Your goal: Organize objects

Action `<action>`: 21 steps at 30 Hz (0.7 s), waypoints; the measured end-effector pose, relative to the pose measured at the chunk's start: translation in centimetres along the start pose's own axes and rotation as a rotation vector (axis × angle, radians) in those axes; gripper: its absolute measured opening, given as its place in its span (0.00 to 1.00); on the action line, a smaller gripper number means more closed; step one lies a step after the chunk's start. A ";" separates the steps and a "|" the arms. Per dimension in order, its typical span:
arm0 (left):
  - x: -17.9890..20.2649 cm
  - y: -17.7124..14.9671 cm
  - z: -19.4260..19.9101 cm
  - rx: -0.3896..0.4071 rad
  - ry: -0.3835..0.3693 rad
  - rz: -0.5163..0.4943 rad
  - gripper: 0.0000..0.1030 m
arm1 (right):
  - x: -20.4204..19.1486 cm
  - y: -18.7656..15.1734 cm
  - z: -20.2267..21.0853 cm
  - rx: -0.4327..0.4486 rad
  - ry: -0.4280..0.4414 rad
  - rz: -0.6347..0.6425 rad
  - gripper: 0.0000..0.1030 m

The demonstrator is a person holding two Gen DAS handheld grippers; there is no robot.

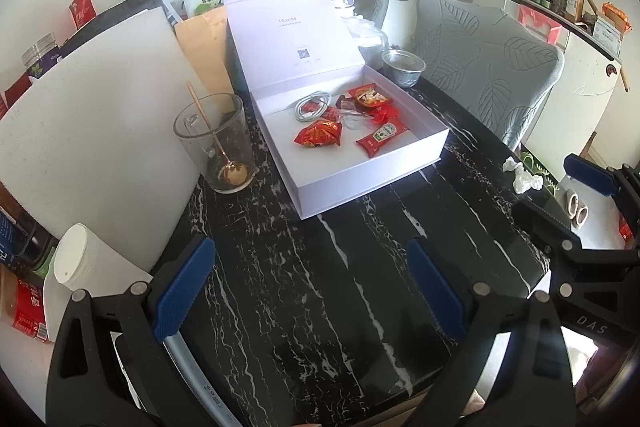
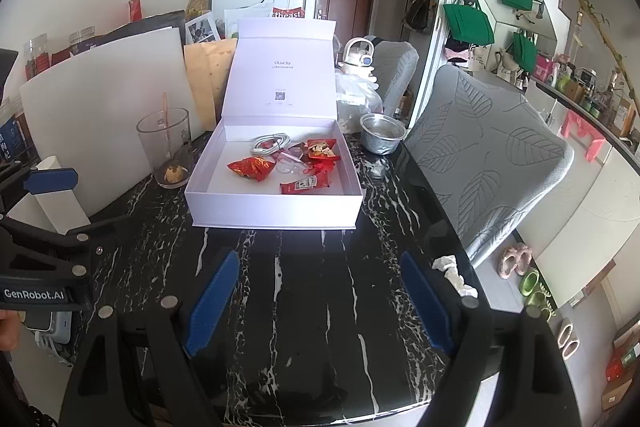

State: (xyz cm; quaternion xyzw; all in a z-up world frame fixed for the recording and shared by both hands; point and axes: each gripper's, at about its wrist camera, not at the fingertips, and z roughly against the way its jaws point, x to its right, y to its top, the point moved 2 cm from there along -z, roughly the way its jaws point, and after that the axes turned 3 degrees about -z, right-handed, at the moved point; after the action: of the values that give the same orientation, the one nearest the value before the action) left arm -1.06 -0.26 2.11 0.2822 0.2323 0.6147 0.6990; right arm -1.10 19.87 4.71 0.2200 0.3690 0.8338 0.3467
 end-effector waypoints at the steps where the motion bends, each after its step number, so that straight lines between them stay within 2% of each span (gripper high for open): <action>1: 0.0 0.0 -0.1 -0.002 0.000 0.000 0.94 | 0.0 0.0 -0.1 -0.003 -0.001 0.002 0.81; 21: 0.1 -0.1 -0.6 -0.014 0.001 -0.009 0.94 | -0.3 0.0 -0.7 -0.013 -0.003 0.010 0.81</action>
State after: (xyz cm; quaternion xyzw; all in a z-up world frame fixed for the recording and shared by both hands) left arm -1.41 -0.08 1.58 0.2761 0.2296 0.6133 0.7035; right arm -1.33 19.29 4.19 0.2209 0.3617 0.8377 0.3444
